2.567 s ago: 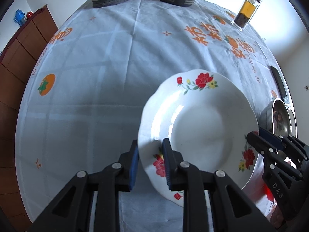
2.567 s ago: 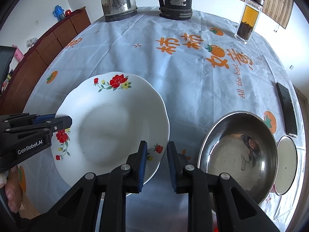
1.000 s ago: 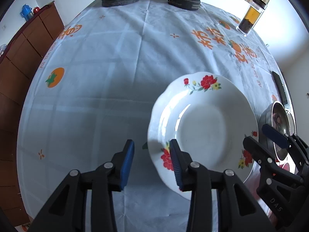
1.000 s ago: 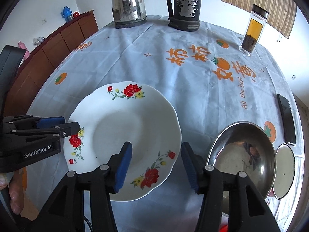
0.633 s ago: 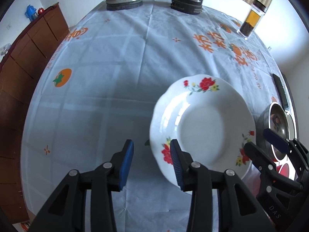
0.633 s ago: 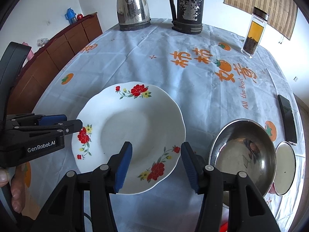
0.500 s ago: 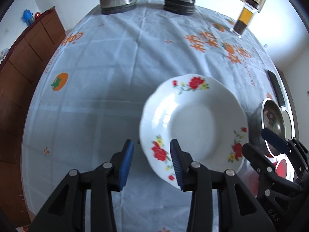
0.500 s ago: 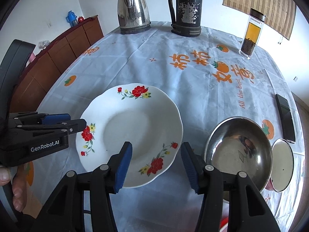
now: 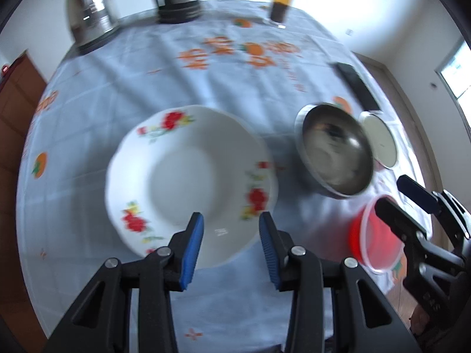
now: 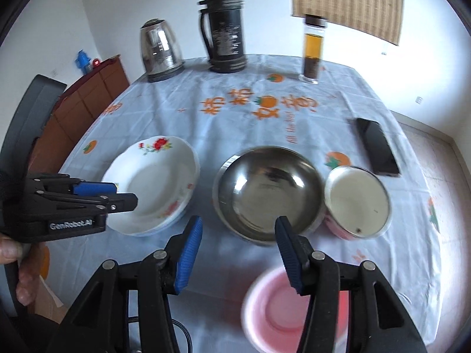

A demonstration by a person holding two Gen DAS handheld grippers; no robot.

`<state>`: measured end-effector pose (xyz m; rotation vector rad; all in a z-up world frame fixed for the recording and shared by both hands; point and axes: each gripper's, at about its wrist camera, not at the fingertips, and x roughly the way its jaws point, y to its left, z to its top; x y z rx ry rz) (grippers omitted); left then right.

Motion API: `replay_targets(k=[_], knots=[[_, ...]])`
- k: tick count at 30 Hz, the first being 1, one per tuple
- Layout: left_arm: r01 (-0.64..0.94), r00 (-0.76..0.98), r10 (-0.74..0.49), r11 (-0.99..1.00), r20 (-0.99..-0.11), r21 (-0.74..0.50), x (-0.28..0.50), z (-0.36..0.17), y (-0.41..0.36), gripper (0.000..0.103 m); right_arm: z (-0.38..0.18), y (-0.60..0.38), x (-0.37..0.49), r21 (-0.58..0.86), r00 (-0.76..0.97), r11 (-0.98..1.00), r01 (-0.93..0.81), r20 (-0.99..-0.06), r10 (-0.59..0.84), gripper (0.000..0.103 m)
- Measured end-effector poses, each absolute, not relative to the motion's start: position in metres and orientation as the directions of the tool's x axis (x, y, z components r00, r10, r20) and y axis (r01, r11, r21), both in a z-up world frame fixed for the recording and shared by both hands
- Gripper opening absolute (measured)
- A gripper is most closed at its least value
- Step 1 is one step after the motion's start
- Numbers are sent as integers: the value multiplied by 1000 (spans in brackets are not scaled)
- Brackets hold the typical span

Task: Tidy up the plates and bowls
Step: 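Move both grippers to the rim of the pink plastic bowl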

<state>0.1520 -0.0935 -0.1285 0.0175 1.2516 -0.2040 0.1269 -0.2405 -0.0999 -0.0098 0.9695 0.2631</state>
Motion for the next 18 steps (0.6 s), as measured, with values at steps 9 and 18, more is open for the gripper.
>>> replay_targets(k=[9, 18], knots=[[309, 214, -239, 937, -947, -166, 145, -128, -163, 35, -115, -316, 105, 110, 522, 992, -57, -844, 123, 43], [377, 134, -282, 901, -950, -214, 130, -145, -212, 32, -137, -352, 85, 136, 478, 991, 3, -871, 117, 38]])
